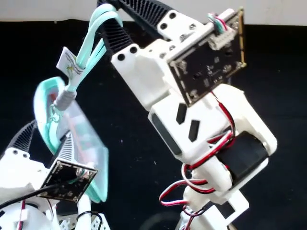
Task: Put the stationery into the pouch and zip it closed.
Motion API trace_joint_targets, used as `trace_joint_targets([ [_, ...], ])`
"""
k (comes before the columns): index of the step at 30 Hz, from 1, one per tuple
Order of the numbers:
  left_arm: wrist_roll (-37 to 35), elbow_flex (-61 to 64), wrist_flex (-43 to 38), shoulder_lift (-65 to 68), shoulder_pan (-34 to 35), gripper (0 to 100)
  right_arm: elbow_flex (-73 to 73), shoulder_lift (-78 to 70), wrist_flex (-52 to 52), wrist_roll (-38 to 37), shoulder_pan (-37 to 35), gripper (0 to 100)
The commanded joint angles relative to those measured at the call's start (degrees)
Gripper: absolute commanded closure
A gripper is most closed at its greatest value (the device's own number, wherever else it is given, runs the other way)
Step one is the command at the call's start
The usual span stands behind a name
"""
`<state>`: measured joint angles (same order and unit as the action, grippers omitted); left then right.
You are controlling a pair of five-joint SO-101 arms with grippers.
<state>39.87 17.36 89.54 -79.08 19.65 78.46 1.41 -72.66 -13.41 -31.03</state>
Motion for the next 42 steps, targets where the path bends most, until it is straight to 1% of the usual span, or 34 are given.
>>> trace_joint_targets([
  [1,1.1,-1.2,-2.3,-0.1,5.1,74,2.0,0.0,0.3,0.5,0.1,99.1],
  [3,0.6,-1.0,-2.1,-0.1,8.4,74,2.0,0.0,0.3,0.5,0.1,99.1],
  [8,-6.4,-0.6,-1.7,-0.1,14.4,74,2.0,0.0,0.3,0.7,0.1,99.1],
  [12,-9.3,4.7,1.2,-0.1,17.3,74,2.0,0.0,0.4,0.8,0.1,99.1],
  [15,-15.2,8.7,3.1,-0.2,20.4,74,2.0,0.0,0.4,0.8,0.1,99.1],
  [17,-19.1,10.0,2.8,-0.2,23.0,74,2.0,0.0,0.5,0.8,0.1,99.1],
  [19,-21.1,10.4,3.0,-0.2,24.5,74,2.0,0.0,0.5,0.8,0.1,99.1],
  [23,-21.2,10.5,3.3,-0.2,22.5,74,2.0,0.0,0.6,0.8,0.1,99.1],
  [27,-21.2,10.4,3.2,-0.2,18.0,74,2.0,0.0,0.6,0.8,0.1,99.1],
  [30,-21.2,10.4,2.9,-0.2,16.2,74,2.0,0.0,0.6,0.8,0.1,99.1],
  [40,-21.2,10.0,2.7,-0.2,16.0,74,2.0,0.0,0.8,0.5,0.1,99.1],
  [42,-21.2,10.0,1.8,-0.2,16.0,74,2.0,0.0,2.5,0.5,0.1,99.1],
])
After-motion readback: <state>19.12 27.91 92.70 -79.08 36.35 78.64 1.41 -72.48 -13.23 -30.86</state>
